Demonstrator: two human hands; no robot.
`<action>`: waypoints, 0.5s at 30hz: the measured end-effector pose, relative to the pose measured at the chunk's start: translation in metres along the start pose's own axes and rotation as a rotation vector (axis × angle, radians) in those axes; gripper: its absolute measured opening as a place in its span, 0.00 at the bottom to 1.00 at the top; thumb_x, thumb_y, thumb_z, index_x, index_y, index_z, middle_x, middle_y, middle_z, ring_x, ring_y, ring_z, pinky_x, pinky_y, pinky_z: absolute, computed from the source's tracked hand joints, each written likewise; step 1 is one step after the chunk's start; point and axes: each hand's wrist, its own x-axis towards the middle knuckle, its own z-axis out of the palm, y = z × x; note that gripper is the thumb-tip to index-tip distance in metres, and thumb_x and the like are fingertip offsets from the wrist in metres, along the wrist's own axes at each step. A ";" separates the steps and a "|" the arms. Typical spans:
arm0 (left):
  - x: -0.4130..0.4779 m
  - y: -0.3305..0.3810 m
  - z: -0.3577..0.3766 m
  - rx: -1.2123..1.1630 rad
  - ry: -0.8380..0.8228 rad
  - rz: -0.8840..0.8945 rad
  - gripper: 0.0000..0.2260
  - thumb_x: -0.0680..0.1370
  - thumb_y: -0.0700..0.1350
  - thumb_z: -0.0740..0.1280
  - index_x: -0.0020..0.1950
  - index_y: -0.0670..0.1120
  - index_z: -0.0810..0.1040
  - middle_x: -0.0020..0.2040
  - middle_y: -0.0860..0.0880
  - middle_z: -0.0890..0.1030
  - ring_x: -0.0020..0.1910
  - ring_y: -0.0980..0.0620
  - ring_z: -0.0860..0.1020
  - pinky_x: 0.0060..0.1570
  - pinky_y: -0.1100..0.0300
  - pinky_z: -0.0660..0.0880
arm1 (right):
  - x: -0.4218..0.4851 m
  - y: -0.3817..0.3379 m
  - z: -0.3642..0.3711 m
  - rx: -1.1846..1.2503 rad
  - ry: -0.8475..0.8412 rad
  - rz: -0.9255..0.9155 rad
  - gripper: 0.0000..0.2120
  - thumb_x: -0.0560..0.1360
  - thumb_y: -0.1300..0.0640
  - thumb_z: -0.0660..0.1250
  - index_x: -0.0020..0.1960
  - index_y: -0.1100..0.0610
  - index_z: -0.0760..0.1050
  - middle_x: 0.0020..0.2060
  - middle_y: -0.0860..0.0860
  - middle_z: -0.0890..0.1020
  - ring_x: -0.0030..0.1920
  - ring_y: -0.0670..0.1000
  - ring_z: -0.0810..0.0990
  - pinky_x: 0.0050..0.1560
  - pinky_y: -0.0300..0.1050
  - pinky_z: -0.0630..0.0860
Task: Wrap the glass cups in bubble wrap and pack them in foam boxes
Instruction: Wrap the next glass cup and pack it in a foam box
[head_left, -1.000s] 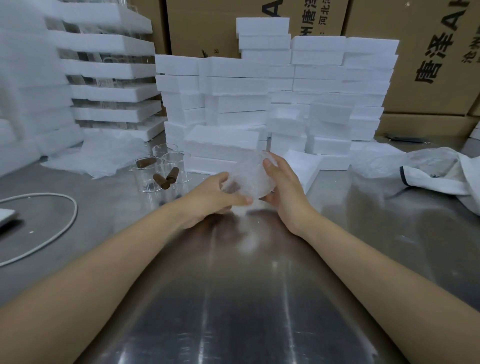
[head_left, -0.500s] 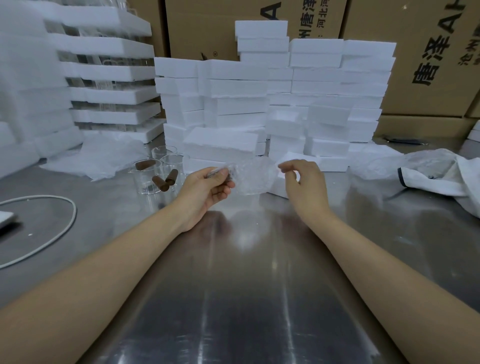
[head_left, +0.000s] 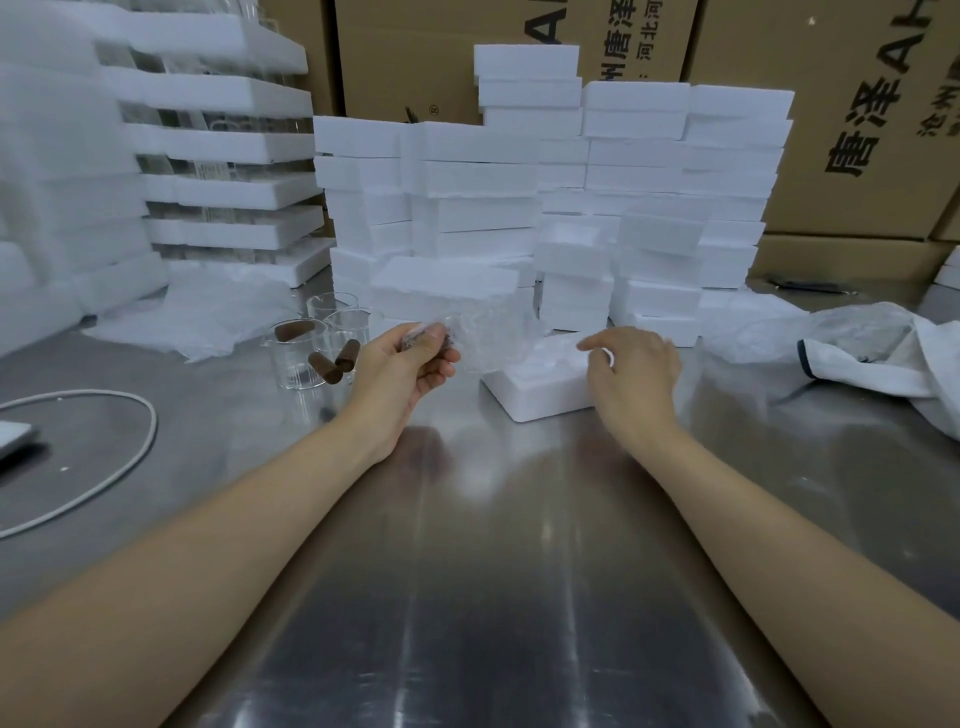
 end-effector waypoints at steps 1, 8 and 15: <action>0.000 0.000 0.000 0.012 -0.001 0.009 0.05 0.80 0.40 0.65 0.45 0.42 0.78 0.34 0.49 0.81 0.32 0.55 0.76 0.39 0.65 0.76 | 0.003 0.002 0.000 -0.047 -0.049 0.090 0.15 0.77 0.61 0.56 0.52 0.58 0.81 0.55 0.54 0.80 0.62 0.55 0.69 0.67 0.51 0.58; -0.004 -0.002 0.005 0.266 -0.024 0.245 0.06 0.79 0.37 0.65 0.44 0.45 0.78 0.34 0.48 0.80 0.30 0.56 0.77 0.35 0.68 0.72 | -0.006 -0.015 0.013 -0.011 -0.260 0.020 0.13 0.77 0.55 0.56 0.44 0.57 0.78 0.35 0.47 0.77 0.49 0.53 0.72 0.49 0.47 0.60; -0.003 -0.005 0.005 0.412 0.049 0.283 0.07 0.79 0.41 0.66 0.41 0.48 0.77 0.35 0.50 0.81 0.37 0.56 0.78 0.52 0.56 0.74 | -0.008 -0.017 0.011 0.301 -0.144 -0.083 0.12 0.73 0.62 0.62 0.56 0.54 0.70 0.40 0.43 0.77 0.36 0.42 0.75 0.36 0.32 0.72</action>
